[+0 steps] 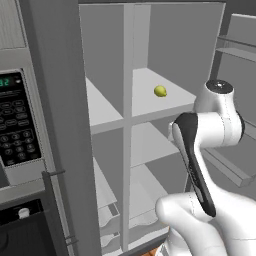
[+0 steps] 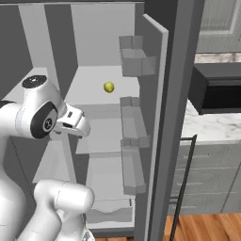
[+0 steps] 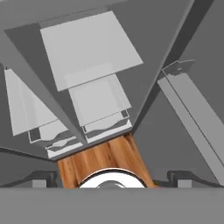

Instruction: Retrieve a lemon from the fridge and place it on the cutting board with the fish.

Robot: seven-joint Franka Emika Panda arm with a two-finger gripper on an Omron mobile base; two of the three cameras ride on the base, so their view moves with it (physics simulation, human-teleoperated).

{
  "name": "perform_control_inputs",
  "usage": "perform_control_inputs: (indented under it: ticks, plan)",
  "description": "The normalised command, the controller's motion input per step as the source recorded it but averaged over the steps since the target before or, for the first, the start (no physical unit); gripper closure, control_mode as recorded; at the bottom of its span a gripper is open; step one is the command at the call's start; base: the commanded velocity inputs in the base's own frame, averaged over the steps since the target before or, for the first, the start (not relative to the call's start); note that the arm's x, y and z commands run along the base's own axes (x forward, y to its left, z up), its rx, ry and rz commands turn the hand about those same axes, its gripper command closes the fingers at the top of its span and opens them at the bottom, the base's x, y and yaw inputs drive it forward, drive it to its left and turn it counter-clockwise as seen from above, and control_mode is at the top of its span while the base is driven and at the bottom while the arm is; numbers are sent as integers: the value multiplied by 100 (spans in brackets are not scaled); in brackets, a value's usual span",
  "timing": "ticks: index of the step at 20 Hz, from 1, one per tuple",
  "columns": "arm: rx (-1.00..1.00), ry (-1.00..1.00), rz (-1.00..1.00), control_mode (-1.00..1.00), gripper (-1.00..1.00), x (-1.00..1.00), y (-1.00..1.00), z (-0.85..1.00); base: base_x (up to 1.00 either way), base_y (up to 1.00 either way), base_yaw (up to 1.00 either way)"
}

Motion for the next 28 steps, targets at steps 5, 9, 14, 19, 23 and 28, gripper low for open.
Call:
perform_control_inputs:
  ticks: [5,9,14,19,23,28]
  plan:
    - [-2,-36,3,-100,-100,30,-10,58,0,0,0]
    - [-1,-18,0,-100,-100,37,0,64,0,0,0]
    - [0,-1,0,-100,-100,43,0,64,0,0,0]
    - [-2,10,0,-100,-100,58,0,23,0,0,0]
    - [0,1,2,-100,-100,60,-6,-10,0,0,0]
    - [0,0,4,-100,-100,64,-18,-20,0,0,0]
